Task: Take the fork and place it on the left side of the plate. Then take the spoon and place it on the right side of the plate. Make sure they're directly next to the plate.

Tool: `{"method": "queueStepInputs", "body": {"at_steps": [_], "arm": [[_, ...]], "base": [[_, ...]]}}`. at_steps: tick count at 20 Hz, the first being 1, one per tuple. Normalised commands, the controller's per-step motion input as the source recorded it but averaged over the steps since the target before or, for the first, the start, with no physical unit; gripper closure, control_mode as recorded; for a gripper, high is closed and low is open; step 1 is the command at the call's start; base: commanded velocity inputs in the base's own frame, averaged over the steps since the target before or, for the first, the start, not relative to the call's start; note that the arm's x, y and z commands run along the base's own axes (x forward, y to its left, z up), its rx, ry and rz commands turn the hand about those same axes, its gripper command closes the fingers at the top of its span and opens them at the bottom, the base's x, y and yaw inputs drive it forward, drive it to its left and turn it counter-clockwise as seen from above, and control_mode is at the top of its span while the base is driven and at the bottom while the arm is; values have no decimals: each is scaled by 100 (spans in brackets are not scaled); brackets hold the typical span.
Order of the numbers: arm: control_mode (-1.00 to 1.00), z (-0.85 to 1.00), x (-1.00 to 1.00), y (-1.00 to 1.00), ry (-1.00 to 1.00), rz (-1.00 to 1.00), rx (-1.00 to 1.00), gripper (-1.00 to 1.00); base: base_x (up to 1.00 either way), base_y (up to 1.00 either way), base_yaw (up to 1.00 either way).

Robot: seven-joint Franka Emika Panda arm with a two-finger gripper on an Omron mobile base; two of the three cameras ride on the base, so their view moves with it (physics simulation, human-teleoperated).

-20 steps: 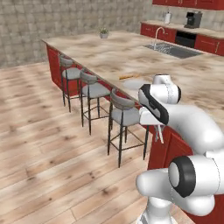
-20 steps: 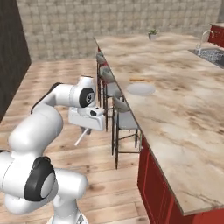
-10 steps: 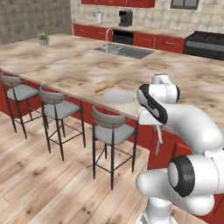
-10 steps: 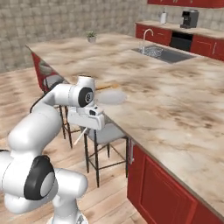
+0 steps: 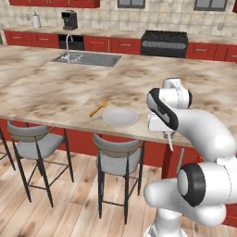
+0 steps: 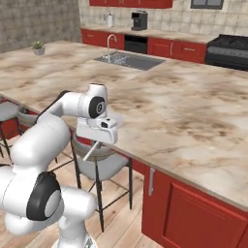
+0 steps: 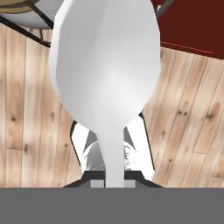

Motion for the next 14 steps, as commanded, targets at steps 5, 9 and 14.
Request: {"method": "queueStepInputs", "body": {"at_steps": [5, 9, 14], "arm": [[100, 0, 0, 0, 0, 0, 0, 100], [100, 0, 0, 0, 0, 0, 0, 100], [100, 0, 0, 0, 0, 0, 0, 100]], "base": [[6, 65, -19], [35, 20, -4], [65, 8, -3]]}}
